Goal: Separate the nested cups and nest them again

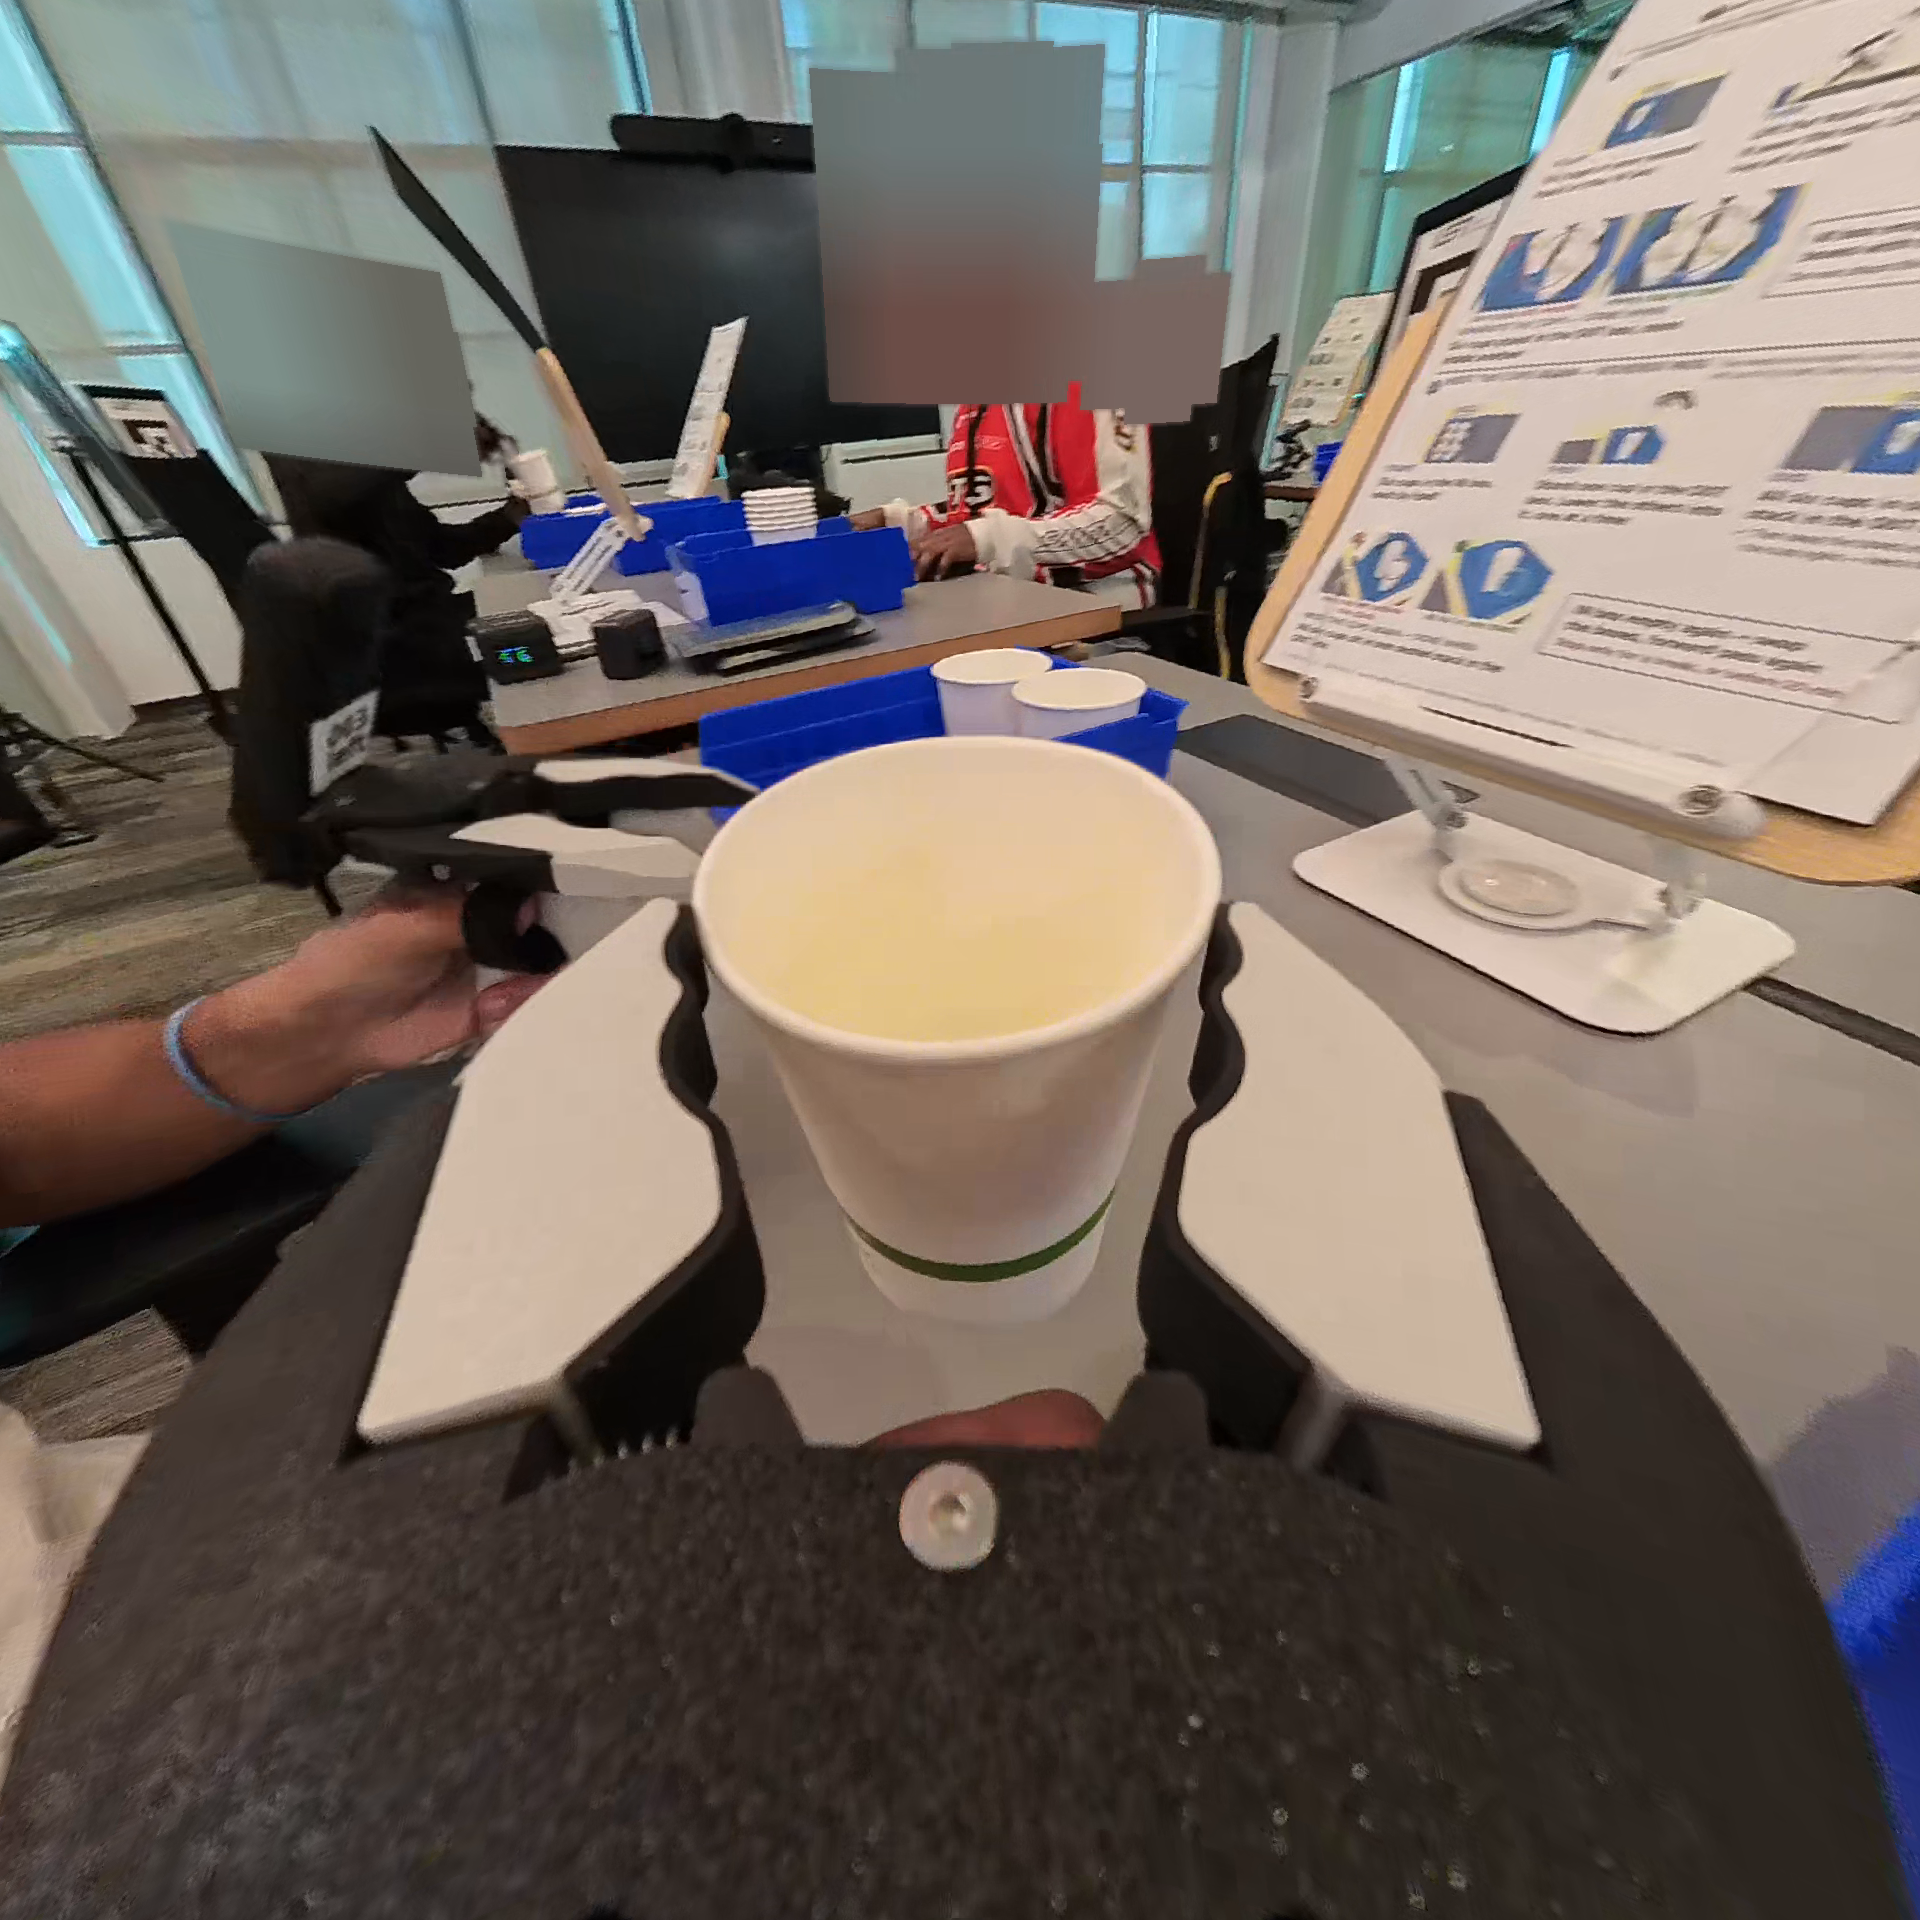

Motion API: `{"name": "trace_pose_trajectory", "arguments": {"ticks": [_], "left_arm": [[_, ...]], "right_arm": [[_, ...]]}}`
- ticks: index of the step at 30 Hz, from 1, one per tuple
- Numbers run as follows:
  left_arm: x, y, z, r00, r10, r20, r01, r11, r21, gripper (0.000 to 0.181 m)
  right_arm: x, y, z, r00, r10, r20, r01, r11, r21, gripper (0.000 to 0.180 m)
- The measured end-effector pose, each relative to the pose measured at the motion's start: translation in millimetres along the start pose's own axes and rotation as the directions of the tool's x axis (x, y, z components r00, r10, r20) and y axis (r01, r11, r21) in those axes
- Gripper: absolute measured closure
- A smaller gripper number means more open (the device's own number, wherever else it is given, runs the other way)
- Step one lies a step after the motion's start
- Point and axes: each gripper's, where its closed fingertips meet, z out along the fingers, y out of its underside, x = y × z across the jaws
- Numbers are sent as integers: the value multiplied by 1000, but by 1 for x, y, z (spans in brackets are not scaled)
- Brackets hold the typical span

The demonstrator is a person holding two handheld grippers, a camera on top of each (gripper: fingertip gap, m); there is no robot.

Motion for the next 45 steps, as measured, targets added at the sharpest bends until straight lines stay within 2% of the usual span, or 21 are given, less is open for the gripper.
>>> {"name": "trace_pose_trajectory", "arguments": {"ticks": [2, 4, 6, 8, 11, 14, 23, 30, 35, 45], "left_arm": [[-10, 5, -4, 998, -3, 55, 2, 1000, 16, 100], [-14, 3, -5, 998, -1, 57, 0, 1000, 16, 100], [-18, -3, -7, 998, -5, 55, 3, 999, 40, 102], [-20, -5, -8, 999, -3, 51, 1, 999, 41, 102], [-19, -4, -8, 999, -19, 30, 18, 999, 33, 103], [-17, -4, -9, 1000, -15, 18, 14, 1000, 28, 103], [-13, -1, -9, 1000, 10, 0, -10, 1000, 11, 104], [-3, 6, -6, 999, 45, -25, -45, 999, -13, 105], [5, 11, -4, 997, 57, -43, -59, 998, -33, 105], [12, 19, -2, 996, 66, -62, -70, 995, -64, 105]], "right_arm": [[15, -10, -11, 996, -15, -88, 16, 1000, 8, 88], [48, -34, -36, 967, -23, -254, 35, 998, 42, 88], [92, -62, -73, 894, -12, -448, 59, 994, 92, 88], [143, -81, -114, 778, 18, -629, 86, 987, 135, 88], [203, -76, -142, 682, 89, -726, 11, 991, 132, 88], [246, -54, -151, 581, 76, -810, -35, 997, 69, 88], [279, 1, -145, 510, 75, -857, -192, 981, -29, 88], [267, 31, -145, 540, 12, -841, -279, 946, -166, 87], [260, 47, -144, 594, -33, -803, -303, 916, -262, 86], [260, 62, -149, 637, -19, -771, -364, 874, -322, 86]]}}
